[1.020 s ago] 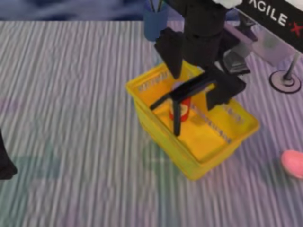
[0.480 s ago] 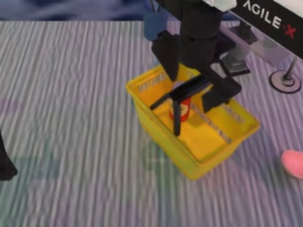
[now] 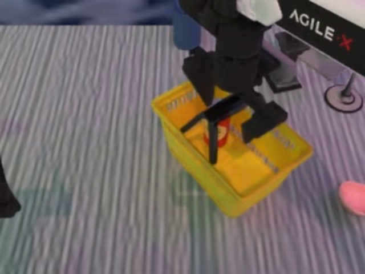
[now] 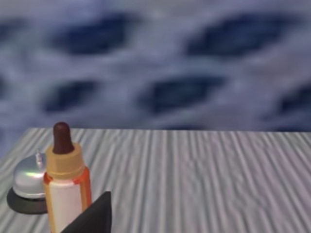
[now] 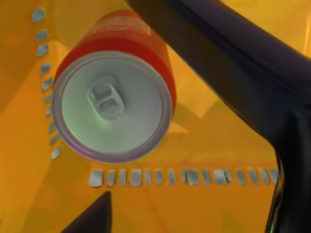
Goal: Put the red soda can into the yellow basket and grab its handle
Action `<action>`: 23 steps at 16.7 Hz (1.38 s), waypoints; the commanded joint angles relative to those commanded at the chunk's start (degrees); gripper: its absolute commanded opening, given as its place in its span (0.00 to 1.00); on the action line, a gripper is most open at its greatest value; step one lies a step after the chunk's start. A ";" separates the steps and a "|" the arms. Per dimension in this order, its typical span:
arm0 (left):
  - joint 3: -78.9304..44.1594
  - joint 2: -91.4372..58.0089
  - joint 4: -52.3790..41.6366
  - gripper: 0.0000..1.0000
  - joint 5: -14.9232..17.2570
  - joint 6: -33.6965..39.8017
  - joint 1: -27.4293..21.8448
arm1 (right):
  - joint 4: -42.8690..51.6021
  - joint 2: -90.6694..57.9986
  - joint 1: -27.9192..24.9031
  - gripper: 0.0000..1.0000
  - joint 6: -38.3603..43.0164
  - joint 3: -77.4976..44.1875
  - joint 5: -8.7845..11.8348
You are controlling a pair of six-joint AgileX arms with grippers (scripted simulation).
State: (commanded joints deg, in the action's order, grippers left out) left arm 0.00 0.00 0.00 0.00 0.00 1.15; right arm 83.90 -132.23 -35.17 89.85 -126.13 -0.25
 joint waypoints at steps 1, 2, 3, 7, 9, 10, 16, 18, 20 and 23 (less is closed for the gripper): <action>0.00 0.00 0.00 1.00 0.00 0.00 0.00 | 0.00 0.00 0.00 0.92 0.00 0.00 0.00; 0.00 0.00 0.00 1.00 0.00 0.00 0.00 | 0.00 0.00 0.00 0.85 0.00 0.00 0.00; 0.00 0.00 0.00 1.00 0.00 0.00 0.00 | 0.00 0.00 0.00 0.77 0.00 0.00 0.00; 0.00 0.00 0.00 1.00 0.00 0.00 0.00 | 0.00 0.00 0.00 0.47 0.00 0.00 0.00; 0.00 0.00 0.00 1.00 0.00 0.00 0.00 | 0.00 0.00 0.00 0.32 0.00 0.00 0.00; 0.00 0.00 0.00 1.00 0.00 0.00 0.00 | 0.00 0.00 0.00 0.25 0.00 0.00 0.00; 0.00 0.00 0.00 1.00 0.00 0.00 0.00 | 0.00 0.00 0.00 0.00 0.00 0.00 0.00; 0.00 0.00 0.00 1.00 0.00 0.00 0.00 | 0.00 0.00 0.00 0.00 0.00 0.00 0.00; 0.00 0.00 0.00 1.00 0.00 0.00 0.00 | 0.00 0.00 0.00 0.00 0.00 0.00 0.00; 0.00 0.00 0.00 1.00 0.00 0.00 0.00 | 0.00 0.00 0.00 0.00 0.00 0.00 0.00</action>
State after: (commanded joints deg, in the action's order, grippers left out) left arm 0.00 0.00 0.00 0.00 0.00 1.15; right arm 83.90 -132.23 -35.17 89.85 -126.13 -0.25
